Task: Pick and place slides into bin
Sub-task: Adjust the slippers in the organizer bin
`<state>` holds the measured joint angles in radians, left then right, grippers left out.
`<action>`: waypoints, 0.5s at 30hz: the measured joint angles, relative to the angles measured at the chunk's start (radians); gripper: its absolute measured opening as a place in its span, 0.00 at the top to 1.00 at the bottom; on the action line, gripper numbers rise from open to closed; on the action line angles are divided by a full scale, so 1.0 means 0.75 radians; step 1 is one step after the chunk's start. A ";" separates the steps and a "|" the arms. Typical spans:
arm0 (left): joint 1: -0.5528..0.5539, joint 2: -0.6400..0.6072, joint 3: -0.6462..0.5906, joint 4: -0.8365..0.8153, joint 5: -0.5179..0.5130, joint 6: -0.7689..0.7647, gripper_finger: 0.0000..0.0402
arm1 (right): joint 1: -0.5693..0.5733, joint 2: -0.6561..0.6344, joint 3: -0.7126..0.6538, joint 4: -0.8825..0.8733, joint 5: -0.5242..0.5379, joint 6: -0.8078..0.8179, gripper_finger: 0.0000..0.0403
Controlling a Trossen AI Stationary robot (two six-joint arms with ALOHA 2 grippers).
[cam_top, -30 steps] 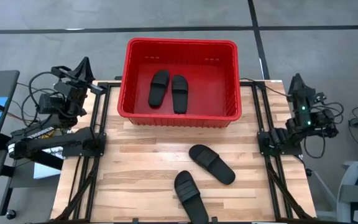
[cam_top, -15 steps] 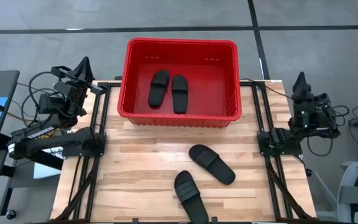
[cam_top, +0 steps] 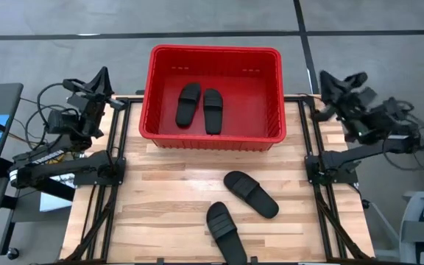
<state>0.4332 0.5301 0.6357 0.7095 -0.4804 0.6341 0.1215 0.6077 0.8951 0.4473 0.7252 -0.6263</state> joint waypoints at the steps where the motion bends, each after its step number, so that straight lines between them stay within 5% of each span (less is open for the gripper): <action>1: 0.000 0.000 0.000 -0.014 -0.002 -0.001 1.00 | -0.003 0.064 0.087 -0.094 0.044 -0.008 1.00; 4: 0.000 0.000 0.000 -0.041 0.000 -0.011 1.00 | -0.042 0.238 0.351 -0.380 0.147 0.000 1.00; 9: 0.000 0.000 0.000 -0.072 0.001 -0.091 1.00 | -0.183 0.495 0.808 -0.883 0.102 0.130 1.00; 15: 0.000 0.000 0.000 -0.095 0.003 -0.141 1.00 | -0.479 0.827 1.319 -1.509 -0.355 0.379 1.00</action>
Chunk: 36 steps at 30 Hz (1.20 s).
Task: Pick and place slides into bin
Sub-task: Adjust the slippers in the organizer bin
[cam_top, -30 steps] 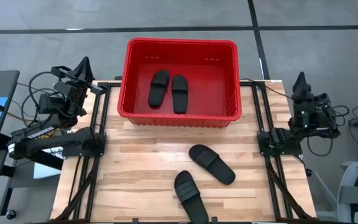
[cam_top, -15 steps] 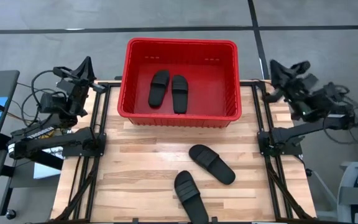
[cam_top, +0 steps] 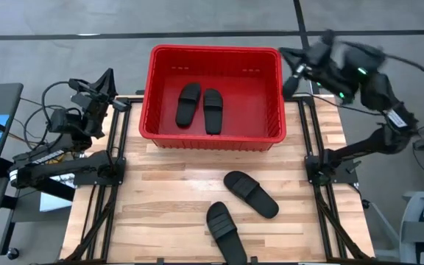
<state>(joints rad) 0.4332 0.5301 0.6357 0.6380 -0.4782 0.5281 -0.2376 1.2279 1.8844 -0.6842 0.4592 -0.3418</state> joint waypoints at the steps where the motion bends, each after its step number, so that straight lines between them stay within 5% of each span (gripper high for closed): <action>1: 0.000 0.000 0.000 0.000 0.000 -0.001 1.00 | -0.059 0.056 0.082 -0.094 -0.090 0.025 1.00; 7: 0.000 -0.001 0.000 0.001 0.003 -0.002 1.00 | -0.373 0.397 0.450 -0.521 -0.521 0.130 1.00; 13: 0.000 -0.001 0.000 0.003 0.004 -0.002 1.00 | -0.561 0.688 0.548 -0.674 -0.811 0.202 1.00; 24: 0.000 -0.001 0.000 0.005 0.006 -0.001 1.00 | -0.624 1.073 0.550 -0.961 -0.840 0.216 1.00; 36: 0.000 -0.001 0.000 0.005 0.005 0.010 1.00 | -0.535 1.285 0.551 -1.000 -0.906 0.177 1.00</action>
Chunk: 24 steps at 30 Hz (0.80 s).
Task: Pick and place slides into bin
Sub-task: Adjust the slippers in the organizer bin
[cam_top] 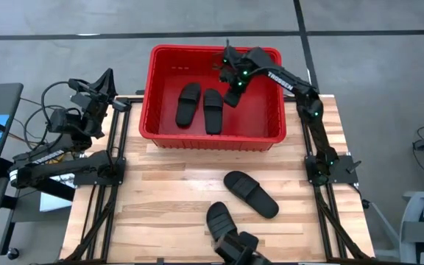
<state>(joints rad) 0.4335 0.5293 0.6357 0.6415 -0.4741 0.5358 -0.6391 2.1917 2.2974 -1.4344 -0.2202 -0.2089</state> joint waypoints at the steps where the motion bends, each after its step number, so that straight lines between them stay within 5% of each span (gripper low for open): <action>1: 0.000 -0.001 0.000 0.000 0.000 0.000 1.00 | 0.006 0.013 0.000 0.004 0.001 0.000 1.00; 16: 0.000 0.000 0.000 -0.012 -0.002 -0.001 1.00 | 0.055 0.210 -0.001 0.147 0.033 0.287 1.00; 24: 0.000 -0.003 -0.001 -0.056 -0.003 -0.007 1.00 | 0.034 0.226 -0.001 0.181 0.212 0.489 1.00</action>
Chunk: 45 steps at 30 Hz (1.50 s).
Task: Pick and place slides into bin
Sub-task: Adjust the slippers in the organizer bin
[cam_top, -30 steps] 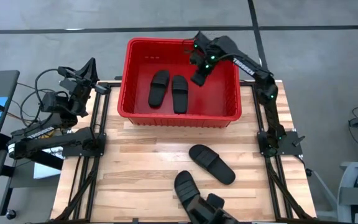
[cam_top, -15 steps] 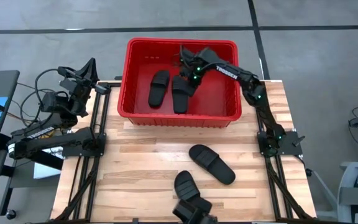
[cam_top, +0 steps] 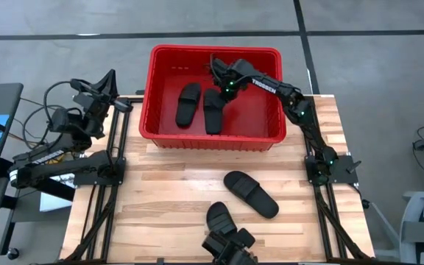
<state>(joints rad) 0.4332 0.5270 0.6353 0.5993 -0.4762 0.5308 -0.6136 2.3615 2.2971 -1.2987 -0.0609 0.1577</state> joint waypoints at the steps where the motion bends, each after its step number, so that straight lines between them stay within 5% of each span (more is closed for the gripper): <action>1: 0.000 -0.002 0.000 -0.009 0.000 0.000 1.00 | 0.001 0.000 0.000 -0.016 0.017 0.013 1.00; 25: -0.001 -0.007 0.052 -0.008 0.035 -0.004 1.00 | 0.098 0.157 -0.001 -0.084 0.083 0.129 1.00; 45: -0.002 -0.006 0.068 -0.072 0.034 0.009 1.00 | 0.131 0.170 0.078 0.184 -0.011 0.035 1.00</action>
<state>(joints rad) 0.4320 0.5228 0.6861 0.5454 -0.4507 0.5373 -0.5156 2.4889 2.3558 -1.1607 -0.0695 0.1837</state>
